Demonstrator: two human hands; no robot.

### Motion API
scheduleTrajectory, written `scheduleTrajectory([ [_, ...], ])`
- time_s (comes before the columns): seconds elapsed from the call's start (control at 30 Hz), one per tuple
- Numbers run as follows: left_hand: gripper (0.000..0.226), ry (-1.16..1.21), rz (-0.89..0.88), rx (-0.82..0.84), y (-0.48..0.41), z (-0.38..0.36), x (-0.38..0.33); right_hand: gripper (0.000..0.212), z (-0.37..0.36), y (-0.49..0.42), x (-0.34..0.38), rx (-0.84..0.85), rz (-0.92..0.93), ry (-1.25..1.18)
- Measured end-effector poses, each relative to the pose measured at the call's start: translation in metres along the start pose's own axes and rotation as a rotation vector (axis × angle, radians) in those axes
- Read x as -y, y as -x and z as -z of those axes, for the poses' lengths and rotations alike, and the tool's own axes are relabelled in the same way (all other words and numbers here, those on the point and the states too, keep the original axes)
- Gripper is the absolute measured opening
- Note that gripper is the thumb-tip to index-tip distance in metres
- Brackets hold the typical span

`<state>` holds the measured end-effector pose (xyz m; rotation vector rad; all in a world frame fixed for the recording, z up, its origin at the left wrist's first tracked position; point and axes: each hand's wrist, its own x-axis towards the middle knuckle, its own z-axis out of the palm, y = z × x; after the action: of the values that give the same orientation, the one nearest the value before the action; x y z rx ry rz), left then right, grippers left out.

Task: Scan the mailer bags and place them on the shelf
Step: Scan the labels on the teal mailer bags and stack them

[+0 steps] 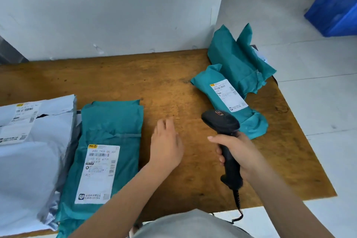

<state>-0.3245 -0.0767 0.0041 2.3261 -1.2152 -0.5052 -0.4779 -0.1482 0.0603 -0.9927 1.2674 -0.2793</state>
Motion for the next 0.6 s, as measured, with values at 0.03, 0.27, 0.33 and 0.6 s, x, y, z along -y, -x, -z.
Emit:
scheduleTrajectory([
  [0.03, 0.049, 0.124, 0.075, 0.086, -0.011, -0.011, -0.016, 0.025, 0.013, 0.001, 0.0, -0.031, 0.004, -0.021],
  [0.27, 0.065, 0.66, 0.472, 0.402, -0.085, -0.1, -0.106, 0.027, 0.103, 0.017, -0.007, -0.206, 0.045, -0.117],
  [0.33, 0.075, 0.831, 0.629, 0.488, -0.093, -0.113, -0.119, 0.029, 0.122, 0.021, -0.011, -0.239, 0.038, -0.147],
  [0.6, 0.039, 0.938, 0.538, 0.38, -0.08, -0.112, -0.101, 0.025, 0.123, 0.016, -0.017, -0.183, -0.012, -0.168],
])
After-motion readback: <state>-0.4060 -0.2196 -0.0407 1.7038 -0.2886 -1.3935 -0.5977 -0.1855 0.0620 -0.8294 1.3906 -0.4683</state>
